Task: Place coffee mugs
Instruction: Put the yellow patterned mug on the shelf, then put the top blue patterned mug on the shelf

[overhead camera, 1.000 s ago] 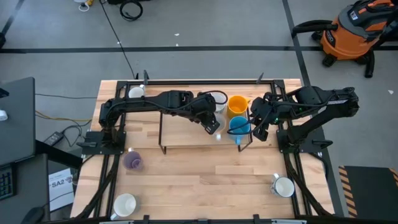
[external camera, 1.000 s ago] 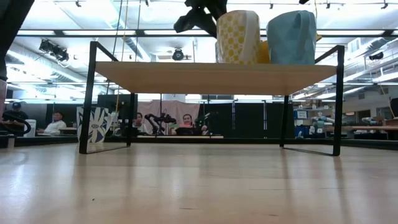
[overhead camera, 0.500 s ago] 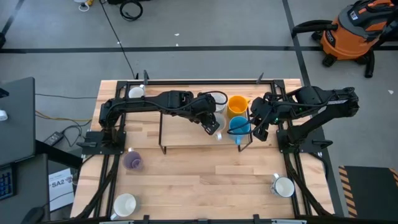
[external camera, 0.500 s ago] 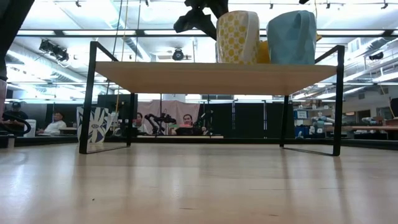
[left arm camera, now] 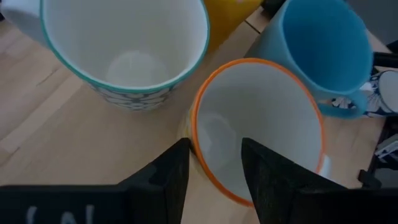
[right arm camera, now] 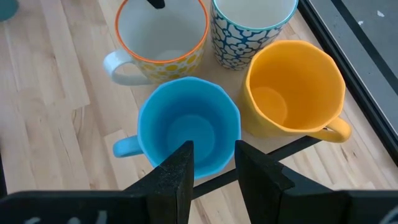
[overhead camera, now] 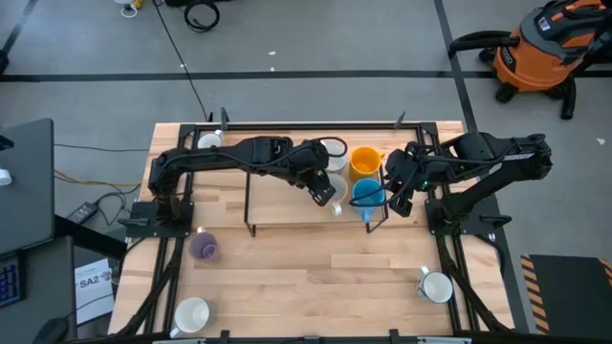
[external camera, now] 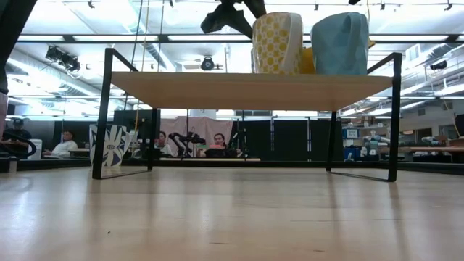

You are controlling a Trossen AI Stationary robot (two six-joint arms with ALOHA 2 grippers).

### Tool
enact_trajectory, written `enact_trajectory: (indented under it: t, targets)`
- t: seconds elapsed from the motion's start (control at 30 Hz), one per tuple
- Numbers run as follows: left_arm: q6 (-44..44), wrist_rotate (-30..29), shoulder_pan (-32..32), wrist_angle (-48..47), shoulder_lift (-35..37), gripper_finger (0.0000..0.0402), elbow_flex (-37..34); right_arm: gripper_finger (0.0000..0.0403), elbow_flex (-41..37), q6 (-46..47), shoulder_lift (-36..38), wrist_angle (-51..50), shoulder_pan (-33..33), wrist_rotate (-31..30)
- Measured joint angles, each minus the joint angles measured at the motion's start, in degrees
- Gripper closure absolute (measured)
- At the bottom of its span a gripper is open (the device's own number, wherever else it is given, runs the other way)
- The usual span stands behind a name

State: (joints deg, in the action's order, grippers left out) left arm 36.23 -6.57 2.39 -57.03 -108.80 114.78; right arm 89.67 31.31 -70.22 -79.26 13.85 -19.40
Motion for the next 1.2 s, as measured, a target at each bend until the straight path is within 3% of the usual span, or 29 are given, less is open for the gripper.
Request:
enact_trajectory:
  t: [0.43,0.83,1.03,1.2]
  targets:
    - [-7.43,2.03,1.59,-3.50,8.14,0.0248,0.00,0.0281,0.02,0.00,-0.02,0.00,0.00,0.02]
    - [-23.70,1.47,8.42,-22.37,19.70,0.0248,0.01,0.0281,0.02,0.02,-0.02,0.12,0.00,0.00]
    - [-24.76,-6.60,10.36,-33.06,22.27,0.0248,-0.02,0.0281,0.02,0.02,-0.02,0.17,0.02,0.00]
    - [-29.35,-7.31,12.17,-32.87,22.97,0.0248,-0.09,0.0281,0.02,0.02,-0.01,0.32,0.00,0.00]
